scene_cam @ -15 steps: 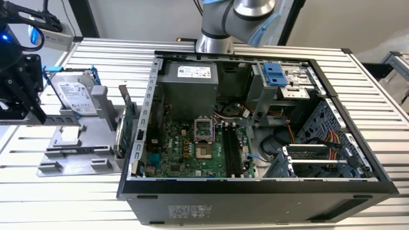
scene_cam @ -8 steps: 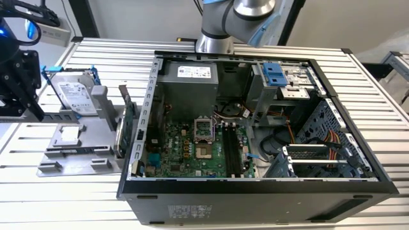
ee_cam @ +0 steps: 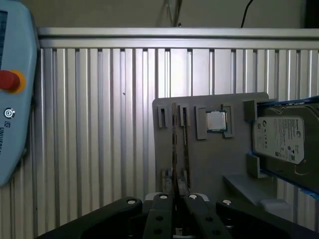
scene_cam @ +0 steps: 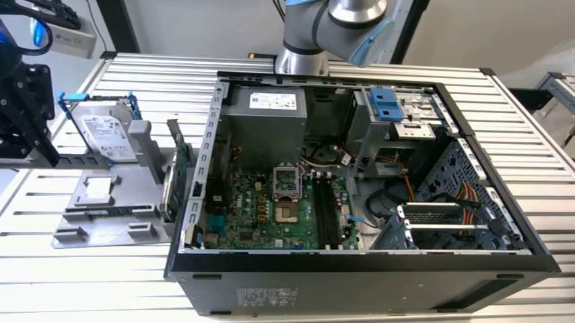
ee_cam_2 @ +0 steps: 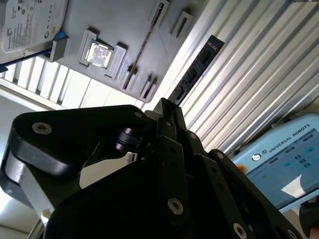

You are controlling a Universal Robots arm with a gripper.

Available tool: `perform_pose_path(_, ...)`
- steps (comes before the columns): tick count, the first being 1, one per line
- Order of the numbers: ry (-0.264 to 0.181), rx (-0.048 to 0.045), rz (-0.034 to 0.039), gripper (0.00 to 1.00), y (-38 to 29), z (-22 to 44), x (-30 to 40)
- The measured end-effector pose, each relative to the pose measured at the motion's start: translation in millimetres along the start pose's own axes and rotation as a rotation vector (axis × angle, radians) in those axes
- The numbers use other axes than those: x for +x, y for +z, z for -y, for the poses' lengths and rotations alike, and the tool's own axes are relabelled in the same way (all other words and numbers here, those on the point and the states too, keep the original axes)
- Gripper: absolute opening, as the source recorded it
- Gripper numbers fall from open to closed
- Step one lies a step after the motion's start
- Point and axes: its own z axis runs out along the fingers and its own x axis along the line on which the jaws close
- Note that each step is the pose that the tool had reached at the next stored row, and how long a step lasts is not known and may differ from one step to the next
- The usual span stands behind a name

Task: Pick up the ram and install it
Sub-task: 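Pick up the ram and move it above insertion slot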

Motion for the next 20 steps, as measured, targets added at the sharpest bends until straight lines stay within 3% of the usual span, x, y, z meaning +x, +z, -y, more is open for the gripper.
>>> perform_pose_path(20, 0.000, -0.0001, -0.0001, 0.00, -21.2, -0.7, -0.4)
